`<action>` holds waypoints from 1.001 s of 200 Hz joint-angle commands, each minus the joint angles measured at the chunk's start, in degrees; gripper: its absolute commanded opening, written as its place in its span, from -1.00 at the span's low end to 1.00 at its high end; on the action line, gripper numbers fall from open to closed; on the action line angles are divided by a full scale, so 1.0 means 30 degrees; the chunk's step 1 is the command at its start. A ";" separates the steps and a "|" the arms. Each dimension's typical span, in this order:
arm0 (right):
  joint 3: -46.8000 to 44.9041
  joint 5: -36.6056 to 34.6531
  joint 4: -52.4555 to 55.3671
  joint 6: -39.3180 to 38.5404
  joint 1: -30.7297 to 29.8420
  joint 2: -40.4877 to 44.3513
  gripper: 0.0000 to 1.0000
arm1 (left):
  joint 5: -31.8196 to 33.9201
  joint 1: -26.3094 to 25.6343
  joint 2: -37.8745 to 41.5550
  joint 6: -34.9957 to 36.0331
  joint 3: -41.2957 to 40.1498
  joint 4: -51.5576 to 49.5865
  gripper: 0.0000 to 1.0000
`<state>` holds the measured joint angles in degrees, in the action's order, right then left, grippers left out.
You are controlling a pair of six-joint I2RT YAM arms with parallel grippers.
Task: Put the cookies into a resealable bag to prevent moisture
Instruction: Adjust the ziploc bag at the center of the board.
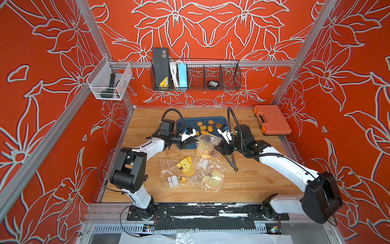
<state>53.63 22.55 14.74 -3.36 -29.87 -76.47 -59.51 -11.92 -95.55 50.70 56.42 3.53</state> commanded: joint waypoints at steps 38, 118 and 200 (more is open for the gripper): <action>0.2006 0.5299 0.1032 -0.4497 0.2584 -0.2112 0.26 | -0.0499 0.0250 -0.0666 0.0293 0.0787 -0.1021 -1.00; 0.3846 0.7133 0.2483 -0.5684 0.2694 -0.3698 -0.11 | -0.0351 0.0312 -0.0961 0.0327 0.1084 -0.1290 -1.00; 0.4187 0.6710 0.2850 -0.5884 0.2695 -0.3812 -0.64 | -0.0420 0.0543 -0.1080 -0.0122 0.1260 -0.1235 -1.00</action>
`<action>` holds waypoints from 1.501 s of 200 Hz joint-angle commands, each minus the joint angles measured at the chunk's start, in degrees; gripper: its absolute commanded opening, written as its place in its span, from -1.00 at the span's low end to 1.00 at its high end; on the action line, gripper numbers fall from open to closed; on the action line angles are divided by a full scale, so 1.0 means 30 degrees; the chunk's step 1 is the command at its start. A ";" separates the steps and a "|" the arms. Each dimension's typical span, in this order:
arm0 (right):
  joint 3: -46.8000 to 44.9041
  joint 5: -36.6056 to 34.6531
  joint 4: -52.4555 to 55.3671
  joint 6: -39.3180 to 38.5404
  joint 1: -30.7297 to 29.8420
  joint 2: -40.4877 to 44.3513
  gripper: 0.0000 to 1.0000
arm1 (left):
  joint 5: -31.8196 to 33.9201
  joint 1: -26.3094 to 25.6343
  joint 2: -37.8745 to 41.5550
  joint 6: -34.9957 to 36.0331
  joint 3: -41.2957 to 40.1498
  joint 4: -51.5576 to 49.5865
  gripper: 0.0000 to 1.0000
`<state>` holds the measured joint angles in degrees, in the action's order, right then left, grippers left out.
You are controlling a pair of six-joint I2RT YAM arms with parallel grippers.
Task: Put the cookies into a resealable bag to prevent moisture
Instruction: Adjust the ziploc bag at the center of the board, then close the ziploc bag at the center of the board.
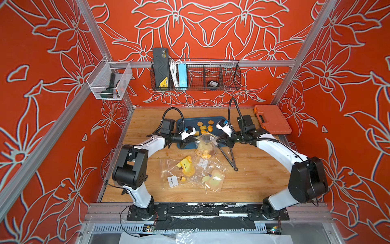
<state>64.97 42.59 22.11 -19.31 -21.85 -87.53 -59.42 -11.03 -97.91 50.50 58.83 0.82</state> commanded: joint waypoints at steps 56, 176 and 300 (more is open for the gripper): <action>-0.0152 -0.2214 -0.0630 0.0858 0.0045 0.0839 -1.00 | -0.0411 0.0561 0.0031 -0.0449 0.0663 -0.0333 -1.00; -0.4446 -0.7040 -0.1209 0.5834 -0.1764 0.6677 -1.00 | -0.0012 0.1072 0.0820 -0.2577 0.0225 0.1652 -1.00; -0.0782 -0.6942 0.2940 0.1278 -0.2591 0.3632 -0.11 | -0.0204 0.0512 0.0266 -0.1894 0.0574 0.0841 -1.00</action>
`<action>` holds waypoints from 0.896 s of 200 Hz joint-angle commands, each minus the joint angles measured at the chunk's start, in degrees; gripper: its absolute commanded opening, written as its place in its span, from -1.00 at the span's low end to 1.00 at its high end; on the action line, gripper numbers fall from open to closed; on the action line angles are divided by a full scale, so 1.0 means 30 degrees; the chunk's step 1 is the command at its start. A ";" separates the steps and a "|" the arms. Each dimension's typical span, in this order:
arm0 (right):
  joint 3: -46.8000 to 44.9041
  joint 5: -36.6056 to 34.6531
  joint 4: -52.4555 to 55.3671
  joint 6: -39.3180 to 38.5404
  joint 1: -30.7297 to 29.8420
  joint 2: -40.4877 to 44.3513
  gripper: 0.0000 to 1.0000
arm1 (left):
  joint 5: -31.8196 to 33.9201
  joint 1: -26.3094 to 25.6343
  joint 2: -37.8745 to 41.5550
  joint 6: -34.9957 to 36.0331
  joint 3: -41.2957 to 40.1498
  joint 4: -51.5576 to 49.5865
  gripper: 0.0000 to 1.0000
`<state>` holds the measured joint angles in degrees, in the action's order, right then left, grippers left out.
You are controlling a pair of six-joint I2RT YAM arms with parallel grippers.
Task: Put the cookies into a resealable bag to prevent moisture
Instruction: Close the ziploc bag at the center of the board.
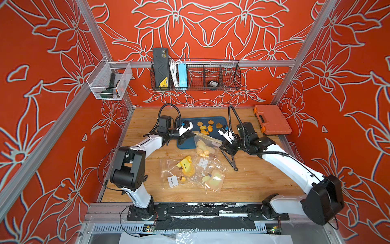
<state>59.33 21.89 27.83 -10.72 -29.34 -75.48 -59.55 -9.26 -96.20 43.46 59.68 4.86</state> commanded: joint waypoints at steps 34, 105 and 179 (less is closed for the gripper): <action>0.2627 0.0407 0.1677 -0.2194 -0.0096 -0.1572 -0.14 | -0.0111 -0.0166 -0.0341 0.0559 0.0321 -0.0640 -1.00; 0.3699 0.1262 0.2808 -0.2941 -0.0120 -0.2552 -1.00 | -0.0113 -0.0227 -0.0509 0.0534 0.0611 -0.0984 -1.00; 0.4499 0.1176 0.2387 -0.2796 -0.0412 -0.3269 -0.61 | -0.0233 -0.0254 -0.0422 0.0655 0.0526 -0.0977 -1.00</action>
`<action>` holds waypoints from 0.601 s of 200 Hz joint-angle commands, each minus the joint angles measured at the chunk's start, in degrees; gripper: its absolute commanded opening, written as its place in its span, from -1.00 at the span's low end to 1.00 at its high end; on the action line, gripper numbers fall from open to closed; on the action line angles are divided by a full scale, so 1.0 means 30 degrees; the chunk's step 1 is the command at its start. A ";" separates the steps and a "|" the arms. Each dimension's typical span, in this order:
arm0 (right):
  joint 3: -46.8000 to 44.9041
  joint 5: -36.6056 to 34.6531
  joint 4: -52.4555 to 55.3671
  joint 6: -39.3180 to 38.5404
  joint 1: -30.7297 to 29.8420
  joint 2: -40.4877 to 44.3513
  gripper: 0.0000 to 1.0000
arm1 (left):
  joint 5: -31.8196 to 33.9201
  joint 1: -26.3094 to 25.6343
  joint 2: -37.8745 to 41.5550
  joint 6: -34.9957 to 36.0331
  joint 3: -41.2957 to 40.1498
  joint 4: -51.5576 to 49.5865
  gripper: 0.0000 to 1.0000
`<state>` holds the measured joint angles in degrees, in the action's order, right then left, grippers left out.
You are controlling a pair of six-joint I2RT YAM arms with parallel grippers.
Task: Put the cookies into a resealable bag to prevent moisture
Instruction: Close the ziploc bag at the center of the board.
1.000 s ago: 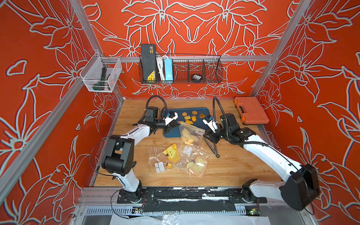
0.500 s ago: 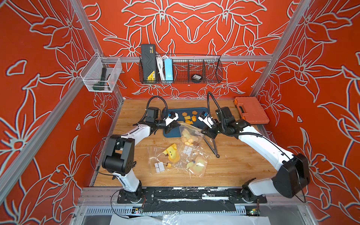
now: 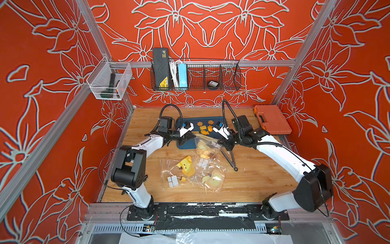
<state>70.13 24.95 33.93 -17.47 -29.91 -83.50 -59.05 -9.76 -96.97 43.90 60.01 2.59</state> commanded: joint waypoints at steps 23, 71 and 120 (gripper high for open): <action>0.0820 -0.0342 -0.0249 -0.0557 -0.0415 -0.0623 -1.00 | -0.0408 -0.0087 -0.0139 0.0514 0.0417 -0.0234 -1.00; 0.1537 -0.0612 0.0232 -0.0938 -0.0576 -0.1114 -1.00 | -0.0503 -0.0087 -0.0141 0.0704 0.0468 -0.0453 -1.00; 0.1986 -0.0969 0.0575 -0.1127 -0.0781 -0.1503 -0.81 | -0.0621 -0.0087 -0.0197 0.0756 0.0593 -0.0600 -1.00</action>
<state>73.58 22.59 34.26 -19.22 -31.57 -86.63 -59.22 -9.76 -96.97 44.97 60.01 2.07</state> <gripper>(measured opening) 0.050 0.047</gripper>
